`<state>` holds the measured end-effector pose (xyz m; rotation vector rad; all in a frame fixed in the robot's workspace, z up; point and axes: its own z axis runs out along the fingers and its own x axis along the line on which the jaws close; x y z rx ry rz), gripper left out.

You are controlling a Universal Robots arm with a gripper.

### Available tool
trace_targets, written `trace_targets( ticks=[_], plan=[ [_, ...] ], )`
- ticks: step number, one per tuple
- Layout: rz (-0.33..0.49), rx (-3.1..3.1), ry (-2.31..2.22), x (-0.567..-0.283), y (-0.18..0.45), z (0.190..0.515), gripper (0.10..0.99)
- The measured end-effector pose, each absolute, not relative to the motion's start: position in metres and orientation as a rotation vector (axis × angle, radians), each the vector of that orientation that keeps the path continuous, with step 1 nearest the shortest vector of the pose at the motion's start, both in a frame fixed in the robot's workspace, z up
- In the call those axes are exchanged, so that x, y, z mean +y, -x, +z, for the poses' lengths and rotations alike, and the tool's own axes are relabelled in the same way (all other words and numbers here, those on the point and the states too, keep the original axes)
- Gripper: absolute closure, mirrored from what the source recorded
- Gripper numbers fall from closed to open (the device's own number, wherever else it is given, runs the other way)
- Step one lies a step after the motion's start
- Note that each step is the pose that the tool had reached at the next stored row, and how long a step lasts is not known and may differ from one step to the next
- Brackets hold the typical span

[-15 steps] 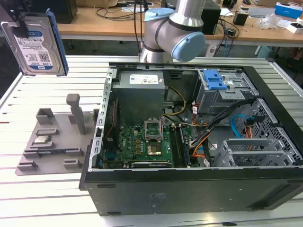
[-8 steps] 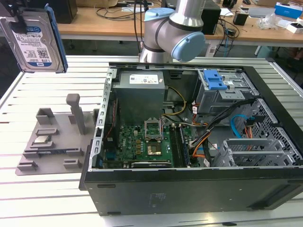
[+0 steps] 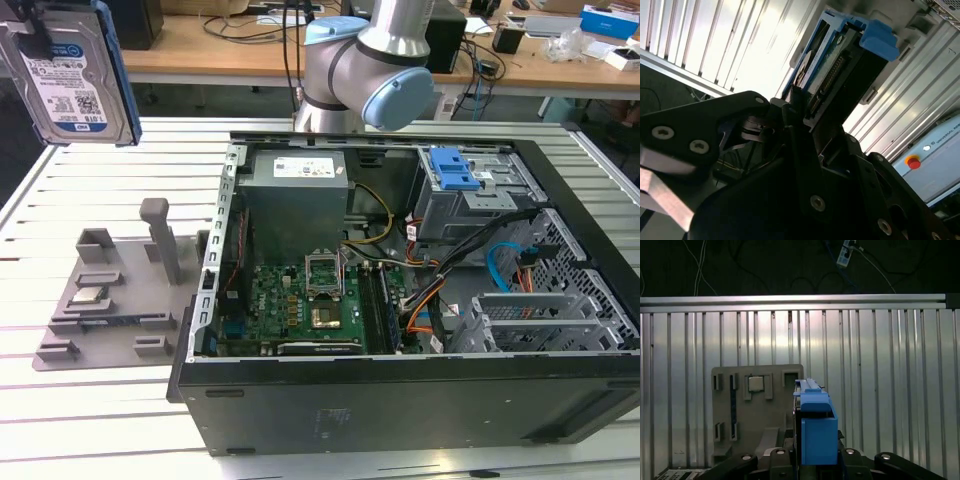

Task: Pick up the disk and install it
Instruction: 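Pick up the disk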

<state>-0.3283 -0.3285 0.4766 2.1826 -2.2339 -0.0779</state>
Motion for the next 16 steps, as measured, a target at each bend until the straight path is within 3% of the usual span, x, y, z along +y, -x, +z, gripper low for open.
trace_targets(
  ticks=[16],
  plan=[
    [-0.079, -2.234, -2.183, -0.328, 0.327, 0.504, 0.722]
  ],
)
